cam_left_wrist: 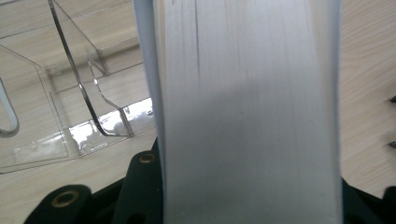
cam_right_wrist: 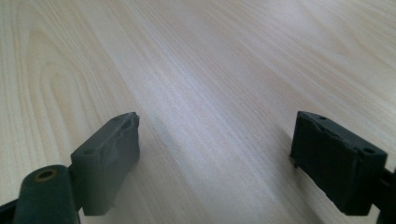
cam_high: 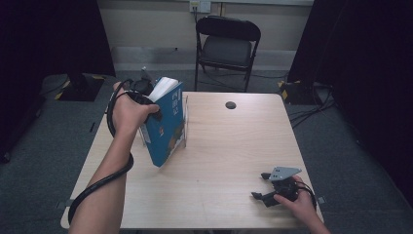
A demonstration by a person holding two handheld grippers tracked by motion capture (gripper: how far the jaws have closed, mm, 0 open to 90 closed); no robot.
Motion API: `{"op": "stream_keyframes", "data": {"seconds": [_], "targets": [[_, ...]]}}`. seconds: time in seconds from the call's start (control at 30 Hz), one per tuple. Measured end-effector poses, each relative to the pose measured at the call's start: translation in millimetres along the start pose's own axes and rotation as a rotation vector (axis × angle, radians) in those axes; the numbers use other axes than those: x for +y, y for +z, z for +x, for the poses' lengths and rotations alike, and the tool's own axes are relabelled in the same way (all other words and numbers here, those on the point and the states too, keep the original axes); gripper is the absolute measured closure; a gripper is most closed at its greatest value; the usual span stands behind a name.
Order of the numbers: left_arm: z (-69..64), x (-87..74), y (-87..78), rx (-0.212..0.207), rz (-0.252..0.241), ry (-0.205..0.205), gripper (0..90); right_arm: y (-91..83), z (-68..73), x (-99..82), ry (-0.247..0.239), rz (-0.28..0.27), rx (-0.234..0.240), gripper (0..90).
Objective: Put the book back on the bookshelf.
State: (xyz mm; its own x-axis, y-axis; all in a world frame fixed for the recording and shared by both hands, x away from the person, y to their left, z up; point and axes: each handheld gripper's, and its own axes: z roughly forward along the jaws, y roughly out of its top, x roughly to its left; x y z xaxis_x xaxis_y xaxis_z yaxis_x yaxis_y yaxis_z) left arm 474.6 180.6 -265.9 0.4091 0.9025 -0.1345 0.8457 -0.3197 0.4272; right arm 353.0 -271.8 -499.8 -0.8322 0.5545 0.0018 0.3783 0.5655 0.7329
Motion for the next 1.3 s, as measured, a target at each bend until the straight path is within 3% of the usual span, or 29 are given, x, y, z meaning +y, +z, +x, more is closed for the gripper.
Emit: {"op": "stream_keyframes", "data": {"seconds": [1.3], "targets": [[-7.6,27.8,13.0,0.06,-0.023,-0.038,61.8,0.2,-0.4,0.1,-0.005,-0.001,0.003,14.6]]}}
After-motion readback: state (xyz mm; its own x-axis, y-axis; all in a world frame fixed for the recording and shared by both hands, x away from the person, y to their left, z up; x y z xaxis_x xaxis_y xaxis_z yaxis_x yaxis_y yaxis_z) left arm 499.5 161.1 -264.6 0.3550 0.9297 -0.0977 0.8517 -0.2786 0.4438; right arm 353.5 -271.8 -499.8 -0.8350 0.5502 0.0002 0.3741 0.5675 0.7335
